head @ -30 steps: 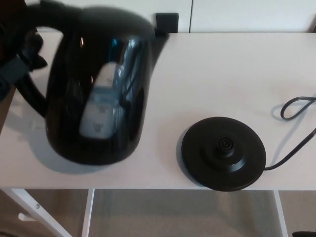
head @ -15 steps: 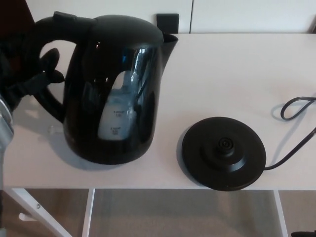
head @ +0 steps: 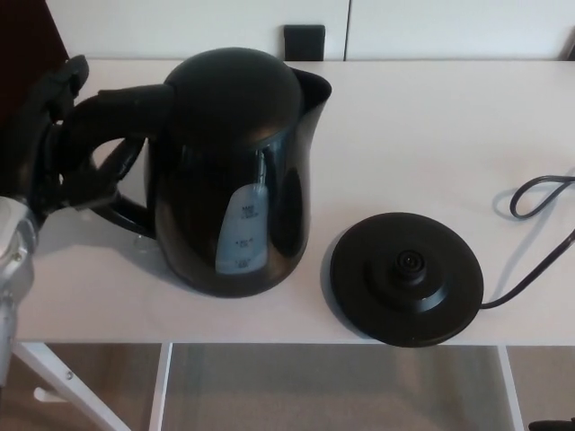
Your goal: The robot walk towards a table in front and uses its left hand to pick up the pot from the base and places it on the table
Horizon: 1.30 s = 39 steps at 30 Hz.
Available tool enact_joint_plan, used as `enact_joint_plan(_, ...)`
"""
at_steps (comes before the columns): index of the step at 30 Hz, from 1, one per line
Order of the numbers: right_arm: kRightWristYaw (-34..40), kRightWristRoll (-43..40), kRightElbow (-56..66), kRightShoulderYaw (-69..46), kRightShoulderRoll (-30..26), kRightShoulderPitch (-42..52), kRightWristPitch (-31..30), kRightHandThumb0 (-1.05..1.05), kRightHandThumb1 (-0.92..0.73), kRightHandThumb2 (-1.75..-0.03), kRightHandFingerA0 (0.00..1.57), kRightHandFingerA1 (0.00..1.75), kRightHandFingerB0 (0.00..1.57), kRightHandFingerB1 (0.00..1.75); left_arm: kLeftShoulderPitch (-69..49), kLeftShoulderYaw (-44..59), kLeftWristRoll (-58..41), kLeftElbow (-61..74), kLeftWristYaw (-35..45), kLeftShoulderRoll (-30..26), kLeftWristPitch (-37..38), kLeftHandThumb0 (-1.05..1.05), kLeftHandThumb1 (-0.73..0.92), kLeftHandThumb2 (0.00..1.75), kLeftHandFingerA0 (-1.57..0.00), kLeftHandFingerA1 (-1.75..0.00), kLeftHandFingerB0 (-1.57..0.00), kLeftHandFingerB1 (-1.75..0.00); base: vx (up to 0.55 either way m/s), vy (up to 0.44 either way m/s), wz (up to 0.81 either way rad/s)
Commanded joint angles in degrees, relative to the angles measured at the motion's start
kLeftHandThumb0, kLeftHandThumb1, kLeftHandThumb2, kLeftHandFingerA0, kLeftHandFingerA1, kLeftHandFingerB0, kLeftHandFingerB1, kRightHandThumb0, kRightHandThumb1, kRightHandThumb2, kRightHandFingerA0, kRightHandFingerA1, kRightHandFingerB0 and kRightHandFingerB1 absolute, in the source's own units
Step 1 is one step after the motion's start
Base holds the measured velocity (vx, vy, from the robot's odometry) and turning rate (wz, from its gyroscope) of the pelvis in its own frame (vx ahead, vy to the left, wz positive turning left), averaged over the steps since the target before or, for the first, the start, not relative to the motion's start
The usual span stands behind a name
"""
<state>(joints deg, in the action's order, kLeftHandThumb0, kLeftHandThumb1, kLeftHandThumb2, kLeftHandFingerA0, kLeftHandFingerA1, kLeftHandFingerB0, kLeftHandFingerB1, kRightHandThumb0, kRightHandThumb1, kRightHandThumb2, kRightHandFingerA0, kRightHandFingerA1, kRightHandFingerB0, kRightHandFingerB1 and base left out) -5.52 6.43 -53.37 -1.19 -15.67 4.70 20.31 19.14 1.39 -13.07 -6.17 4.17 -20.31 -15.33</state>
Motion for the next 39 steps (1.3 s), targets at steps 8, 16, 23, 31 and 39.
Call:
enact_joint_plan(8, 0.2, 0.2, 0.2, 0.0, -1.1, 0.1, 0.1, -0.36, -0.68, -0.59, 0.70, 0.45, 0.52, 0.39, -2.4, -5.1, 5.5, 1.6, 20.5, -15.7, 10.7, -0.87, 0.53, 0.57, 0.00, 0.00, 0.00, 0.00, 0.00, 0.000, 0.00)
enact_joint_plan(16, -0.8, -0.2, 0.4, -0.1, -1.4, 0.0, -0.1, -0.42, -0.56, -0.80, 0.63, 0.57, 0.48, 0.51, -4.5, -5.1, 3.7, -0.6, 32.0, -25.0, 12.3, -1.01, 0.49, 0.67, 0.00, 0.00, 0.00, 0.00, 0.00, 0.000, 0.00)
enact_joint_plan(23, -0.6, 0.1, 0.3, 0.0, -1.5, -0.1, -0.2, -0.42, -0.54, -0.79, 0.62, 0.56, 0.48, 0.51, -7.9, -1.7, 0.9, -1.5, 36.2, -28.0, 15.3, -1.01, 0.56, 0.61, 0.00, 0.00, 0.00, 0.00, 0.00, 0.000, 0.00)
enact_joint_plan(31, -0.5, 0.3, -0.2, 0.5, -0.9, -0.5, -0.6, -0.42, -0.54, -0.79, 0.65, 0.57, 0.48, 0.51, -16.1, 11.3, -3.9, -3.9, 36.7, -27.9, 19.8, -0.97, 0.53, 0.60, 0.00, 0.00, 0.00, 0.00, 0.00, 0.000, 0.00)
enact_joint_plan(39, -0.6, 0.4, -1.1, 0.8, -1.6, 2.2, -0.1, -0.38, -0.64, -0.58, 0.70, 0.45, 0.53, 0.39, -36.7, 26.7, -4.5, -15.4, 33.1, -16.9, 30.2, -0.86, 0.51, 0.56, 0.00, 0.00, 0.00, 0.00, 0.00, 0.000, 0.00)
